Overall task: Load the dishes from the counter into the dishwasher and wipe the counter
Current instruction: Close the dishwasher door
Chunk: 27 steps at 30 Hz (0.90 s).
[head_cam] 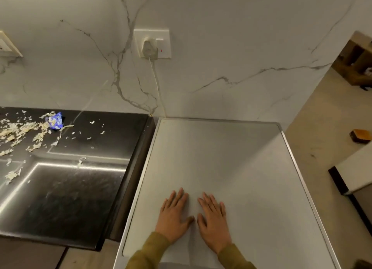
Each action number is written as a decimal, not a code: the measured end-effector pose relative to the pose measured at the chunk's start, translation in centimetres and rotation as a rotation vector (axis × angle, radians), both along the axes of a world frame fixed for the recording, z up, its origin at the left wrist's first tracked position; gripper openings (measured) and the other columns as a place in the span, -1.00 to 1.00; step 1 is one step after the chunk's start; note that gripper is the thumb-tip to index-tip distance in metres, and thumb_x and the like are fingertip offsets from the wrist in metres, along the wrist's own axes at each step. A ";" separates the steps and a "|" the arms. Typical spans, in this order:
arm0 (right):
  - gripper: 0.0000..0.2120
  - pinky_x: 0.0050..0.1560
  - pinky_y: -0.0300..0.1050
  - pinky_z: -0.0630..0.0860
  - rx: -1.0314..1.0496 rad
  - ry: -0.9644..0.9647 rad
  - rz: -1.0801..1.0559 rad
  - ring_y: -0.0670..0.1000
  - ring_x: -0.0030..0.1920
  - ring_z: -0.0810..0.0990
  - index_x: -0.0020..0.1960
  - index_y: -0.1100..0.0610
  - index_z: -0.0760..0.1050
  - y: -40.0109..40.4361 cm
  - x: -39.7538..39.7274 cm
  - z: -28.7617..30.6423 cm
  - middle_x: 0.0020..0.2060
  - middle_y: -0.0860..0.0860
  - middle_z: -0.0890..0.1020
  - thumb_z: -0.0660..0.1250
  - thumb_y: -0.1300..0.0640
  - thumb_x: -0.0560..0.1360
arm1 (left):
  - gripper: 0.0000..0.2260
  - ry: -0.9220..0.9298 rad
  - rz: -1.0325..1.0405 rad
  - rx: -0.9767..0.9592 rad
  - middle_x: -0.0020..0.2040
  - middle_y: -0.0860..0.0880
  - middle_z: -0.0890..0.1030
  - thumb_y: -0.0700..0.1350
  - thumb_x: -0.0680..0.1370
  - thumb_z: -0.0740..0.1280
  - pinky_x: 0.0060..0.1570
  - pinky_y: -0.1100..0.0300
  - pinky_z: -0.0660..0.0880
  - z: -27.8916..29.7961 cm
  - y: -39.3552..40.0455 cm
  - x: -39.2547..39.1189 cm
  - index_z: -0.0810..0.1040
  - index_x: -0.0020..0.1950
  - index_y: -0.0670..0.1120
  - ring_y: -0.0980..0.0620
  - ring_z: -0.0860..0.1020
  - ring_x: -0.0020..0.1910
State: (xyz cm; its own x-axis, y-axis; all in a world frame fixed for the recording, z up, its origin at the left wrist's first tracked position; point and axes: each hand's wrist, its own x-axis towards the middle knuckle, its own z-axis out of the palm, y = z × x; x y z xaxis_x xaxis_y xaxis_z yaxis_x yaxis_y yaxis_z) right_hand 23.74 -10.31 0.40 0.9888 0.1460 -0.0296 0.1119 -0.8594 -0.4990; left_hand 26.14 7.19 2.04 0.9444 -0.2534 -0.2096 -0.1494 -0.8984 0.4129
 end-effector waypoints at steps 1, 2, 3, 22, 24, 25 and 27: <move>-0.54 0.44 -0.13 -0.03 0.009 -0.026 -0.014 -0.05 0.47 0.21 0.35 0.00 0.48 0.1 -0.2 0.0 0.41 -0.05 0.46 0.16 -0.03 0.48 | -0.32 0.006 0.035 -0.076 0.60 0.17 -0.10 0.22 0.59 0.24 0.51 0.25 -0.19 0.2 0.2 -0.7 0.03 0.63 0.08 0.09 -0.11 0.61; -0.55 0.45 -0.12 -0.05 0.014 -0.049 -0.019 -0.04 0.47 0.21 0.35 0.01 0.49 0.2 -0.3 -0.1 0.41 -0.04 0.46 0.15 -0.02 0.50 | -0.35 0.003 0.066 -0.132 0.59 0.18 -0.03 0.18 0.59 0.27 0.49 0.32 -0.16 0.4 0.6 -1.3 0.11 0.61 0.05 0.11 -0.05 0.61; -0.55 0.46 -0.12 -0.06 0.016 -0.062 -0.011 -0.04 0.47 0.21 0.35 0.02 0.49 0.0 -0.6 -0.2 0.42 -0.04 0.45 0.14 -0.02 0.51 | -0.38 0.003 0.094 -0.162 0.58 0.20 0.02 0.15 0.60 0.29 0.47 0.36 -0.14 0.5 0.9 -2.3 0.16 0.60 0.05 0.13 -0.01 0.60; -0.53 0.48 -0.21 -0.12 0.013 -0.064 -0.017 -0.02 0.48 0.25 0.39 0.01 0.46 -3.4 -10.9 -0.8 0.42 -0.13 0.37 0.12 -0.05 0.53 | -0.41 -0.032 0.027 -0.164 0.59 0.26 -0.06 0.36 0.51 0.01 0.51 0.30 -0.25 -0.6 5.6 -12.1 0.06 0.52 0.27 0.20 -0.13 0.59; -0.49 0.50 -0.17 -0.13 -0.012 -0.070 -0.039 0.03 0.50 0.26 0.44 0.01 0.40 -3.1 -11.9 -0.5 0.45 -0.15 0.29 0.06 -0.10 0.55 | -0.41 -0.045 -0.007 -0.146 0.60 0.25 -0.06 0.35 0.54 0.05 0.52 0.24 -0.22 -0.7 7.2 -13.0 0.06 0.55 0.25 0.19 -0.13 0.59; -0.45 0.51 -0.14 -0.17 -0.042 -0.056 -0.049 0.01 0.54 0.18 0.50 -0.02 0.31 -2.9 -12.4 -0.4 0.48 -0.16 0.20 -0.01 -0.15 0.56 | -0.42 -0.052 -0.028 -0.134 0.60 0.25 -0.07 0.33 0.56 0.09 0.53 0.21 -0.21 -0.8 8.1 -13.3 0.06 0.56 0.24 0.19 -0.13 0.59; -0.38 0.53 -0.04 -0.29 -0.163 0.028 -0.051 -0.08 0.57 -0.10 0.57 -0.11 -0.02 -2.5 -13.1 0.0 0.53 -0.21 -0.05 -0.25 -0.26 0.55 | -0.42 -0.060 -0.065 -0.104 0.60 0.24 -0.08 0.30 0.60 0.12 0.52 0.19 -0.21 -1.0 9.4 -13.5 0.06 0.58 0.22 0.18 -0.14 0.59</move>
